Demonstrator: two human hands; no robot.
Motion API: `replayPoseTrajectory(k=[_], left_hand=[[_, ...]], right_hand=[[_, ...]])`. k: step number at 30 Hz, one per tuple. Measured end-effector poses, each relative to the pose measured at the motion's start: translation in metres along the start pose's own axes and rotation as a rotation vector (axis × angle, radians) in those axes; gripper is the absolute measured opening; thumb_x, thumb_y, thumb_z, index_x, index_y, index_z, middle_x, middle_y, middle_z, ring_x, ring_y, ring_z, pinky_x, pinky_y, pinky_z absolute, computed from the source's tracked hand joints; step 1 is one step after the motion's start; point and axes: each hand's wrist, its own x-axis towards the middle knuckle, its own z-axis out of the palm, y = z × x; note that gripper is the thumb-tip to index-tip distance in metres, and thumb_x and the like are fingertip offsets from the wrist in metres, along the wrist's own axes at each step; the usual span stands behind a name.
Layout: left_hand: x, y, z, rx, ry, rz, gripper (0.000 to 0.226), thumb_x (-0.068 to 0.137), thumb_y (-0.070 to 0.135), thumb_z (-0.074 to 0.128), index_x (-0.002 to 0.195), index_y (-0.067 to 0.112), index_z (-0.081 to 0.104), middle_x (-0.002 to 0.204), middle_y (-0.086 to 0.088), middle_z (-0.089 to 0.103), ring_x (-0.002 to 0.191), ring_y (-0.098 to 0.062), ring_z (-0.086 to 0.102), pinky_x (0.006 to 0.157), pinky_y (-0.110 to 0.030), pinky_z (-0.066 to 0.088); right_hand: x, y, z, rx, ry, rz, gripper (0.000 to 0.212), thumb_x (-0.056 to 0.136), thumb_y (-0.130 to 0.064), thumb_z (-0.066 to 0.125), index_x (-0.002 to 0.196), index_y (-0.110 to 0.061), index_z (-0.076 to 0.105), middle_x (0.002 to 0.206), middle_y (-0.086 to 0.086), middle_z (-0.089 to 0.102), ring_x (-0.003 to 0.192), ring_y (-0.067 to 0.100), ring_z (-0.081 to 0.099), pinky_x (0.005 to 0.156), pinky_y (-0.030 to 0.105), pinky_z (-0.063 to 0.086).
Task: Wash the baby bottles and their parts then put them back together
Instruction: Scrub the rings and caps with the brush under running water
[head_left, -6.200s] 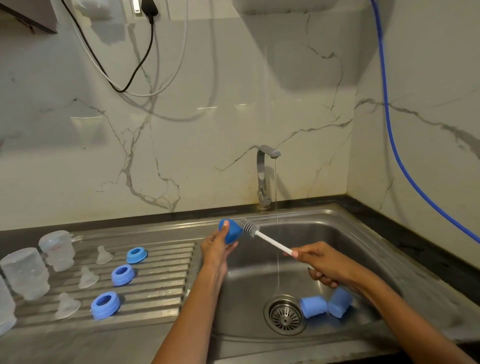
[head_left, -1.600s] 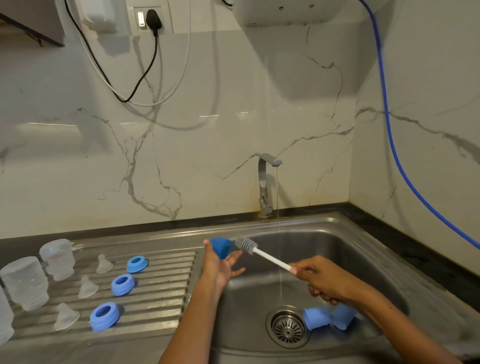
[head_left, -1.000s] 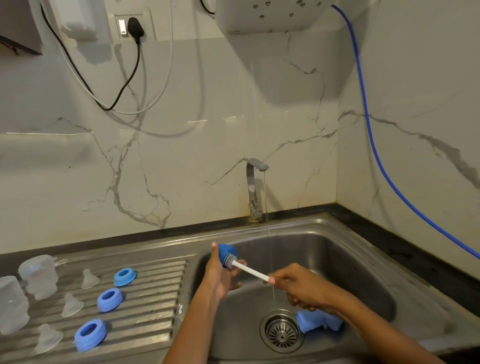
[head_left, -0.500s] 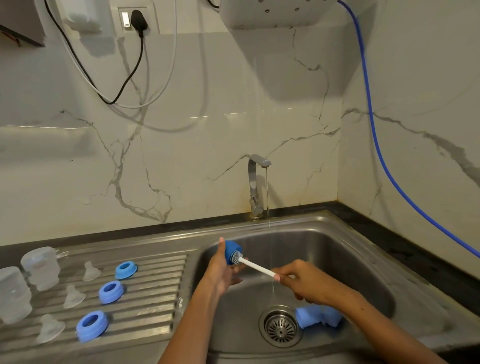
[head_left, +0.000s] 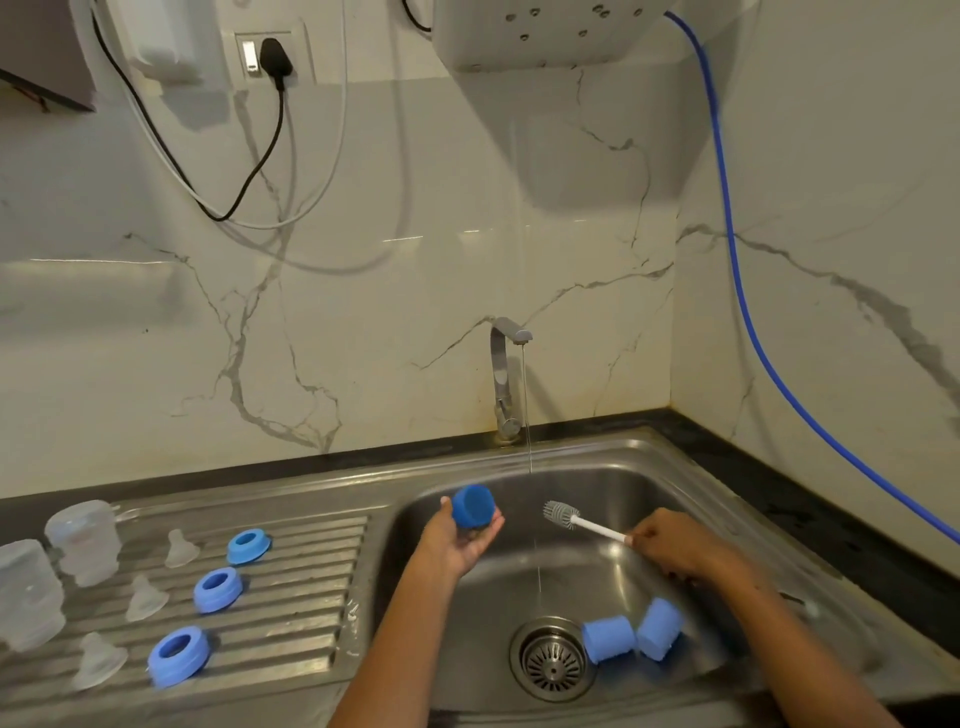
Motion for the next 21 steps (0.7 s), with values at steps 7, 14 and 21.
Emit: replayPoseTrajectory(k=[7,14,21], left_hand=[[0.034,-0.037,0.044,-0.398,0.004,-0.250,0.045,0.105,0.022,0.033,0.141,-0.005,0.035,0.138,-0.025,0.046,0.127,-0.033,0.050,0.109,-0.029,0.037],[0.065,-0.043,0.057,-0.498,-0.105,-0.325,0.045,0.104,0.020,0.036,0.143,-0.002,0.035,0.140,-0.022,0.046,0.128,-0.030,0.049,0.110,-0.030,0.035],[0.074,-0.043,0.049,-0.470,-0.118,-0.315,0.042,0.104,0.018,0.034,0.141,-0.001,0.037,0.143,-0.021,0.044,0.132,-0.032,0.044,0.115,-0.037,0.027]], right_hand=[[0.007,0.002,-0.001,-0.015,0.059,0.065,0.026,0.099,-0.029,0.048,0.086,-0.015,0.066,0.063,-0.001,0.054,0.060,0.014,0.053,0.069,0.029,0.049],[0.018,0.008,0.000,-0.026,0.086,0.072,0.026,0.098,-0.032,0.049,0.092,-0.016,0.069,0.063,-0.003,0.053,0.058,0.010,0.051,0.067,0.028,0.049],[0.022,0.011,0.002,-0.022,0.080,0.068,0.029,0.098,-0.034,0.050,0.100,-0.015,0.072,0.062,-0.005,0.056,0.053,0.006,0.050,0.055,0.019,0.042]])
